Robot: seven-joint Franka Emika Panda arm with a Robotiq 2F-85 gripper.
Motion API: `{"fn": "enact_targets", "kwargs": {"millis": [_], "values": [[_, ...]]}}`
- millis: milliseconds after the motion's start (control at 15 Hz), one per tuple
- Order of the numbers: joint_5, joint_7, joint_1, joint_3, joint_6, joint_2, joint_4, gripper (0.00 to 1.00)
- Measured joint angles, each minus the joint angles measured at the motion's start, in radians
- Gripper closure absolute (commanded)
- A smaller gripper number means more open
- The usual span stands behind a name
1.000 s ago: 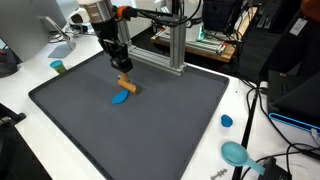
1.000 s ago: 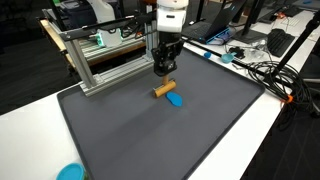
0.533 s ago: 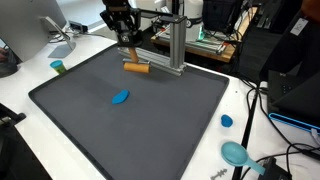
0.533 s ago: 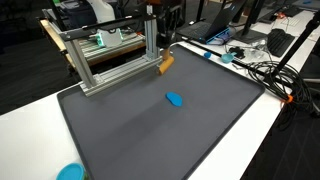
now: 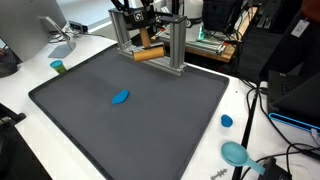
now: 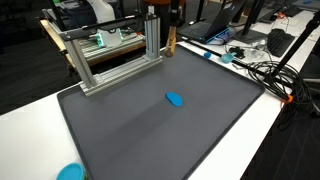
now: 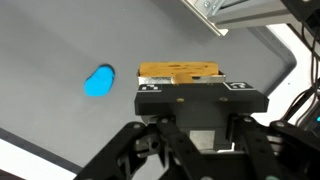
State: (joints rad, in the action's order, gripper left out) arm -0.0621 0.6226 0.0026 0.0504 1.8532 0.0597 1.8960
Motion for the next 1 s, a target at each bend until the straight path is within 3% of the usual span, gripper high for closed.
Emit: {"fn": "enact_targets", "kwargs": {"millis": [133,200,400,667,1000], "values": [[-0.014,0.010,0.000,-0.002,-0.004,0.018,-0.017,0.53],[-0.015,0.011,-0.001,-0.002,-0.004,0.024,-0.021,0.78],[-0.014,0.025,0.000,-0.002,0.003,0.033,-0.021,0.78],[0.037,0.221,-0.004,-0.004,-0.005,0.043,-0.064,0.78],[0.199,0.398,-0.009,-0.012,-0.023,0.115,-0.195,0.78]]}}
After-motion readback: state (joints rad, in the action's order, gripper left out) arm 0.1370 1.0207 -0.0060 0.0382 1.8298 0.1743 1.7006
